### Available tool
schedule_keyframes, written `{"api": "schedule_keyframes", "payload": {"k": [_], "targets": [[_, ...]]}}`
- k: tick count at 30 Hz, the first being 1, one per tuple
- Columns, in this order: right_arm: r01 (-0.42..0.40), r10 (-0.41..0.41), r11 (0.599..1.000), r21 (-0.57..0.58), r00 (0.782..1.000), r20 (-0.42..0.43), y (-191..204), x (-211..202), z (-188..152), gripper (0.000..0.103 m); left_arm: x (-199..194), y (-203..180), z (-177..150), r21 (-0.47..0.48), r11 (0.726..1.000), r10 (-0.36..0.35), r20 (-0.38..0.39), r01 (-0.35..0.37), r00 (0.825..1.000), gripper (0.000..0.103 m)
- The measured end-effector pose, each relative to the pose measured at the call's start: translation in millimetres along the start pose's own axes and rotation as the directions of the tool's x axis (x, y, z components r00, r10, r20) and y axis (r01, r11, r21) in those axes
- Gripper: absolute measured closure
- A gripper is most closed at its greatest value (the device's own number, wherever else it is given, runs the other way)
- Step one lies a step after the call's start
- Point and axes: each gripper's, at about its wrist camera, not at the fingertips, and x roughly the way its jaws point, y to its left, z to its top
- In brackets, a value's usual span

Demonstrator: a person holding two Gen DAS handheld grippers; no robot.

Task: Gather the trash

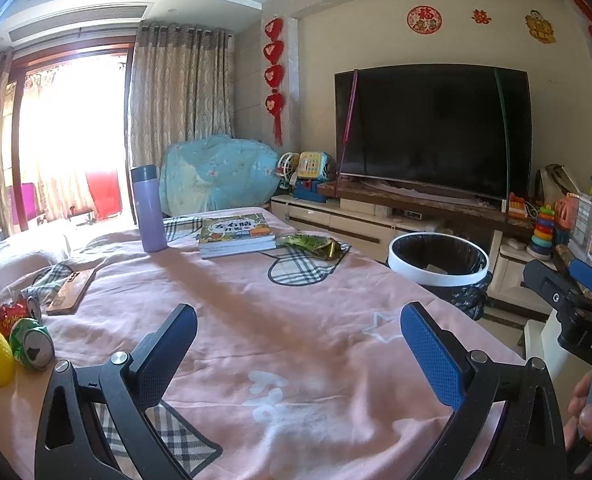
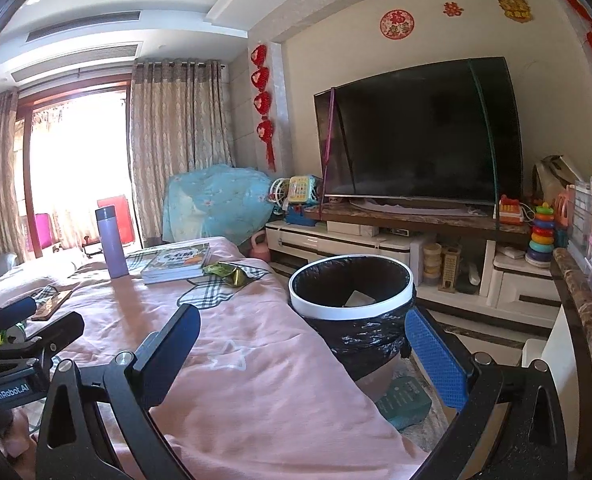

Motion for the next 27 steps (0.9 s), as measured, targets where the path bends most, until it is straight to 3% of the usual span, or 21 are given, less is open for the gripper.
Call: {"api": "schedule_keyframes", "payload": {"k": [27], "targets": [[-0.019, 0.019, 1.000, -0.001, 1.000, 0.010, 1.9, -1.1, 1.1, 0.000, 4.1, 3.2, 0.1, 0.003, 1.000, -0.014, -0.008, 0.014, 1.000, 0.001]]}}
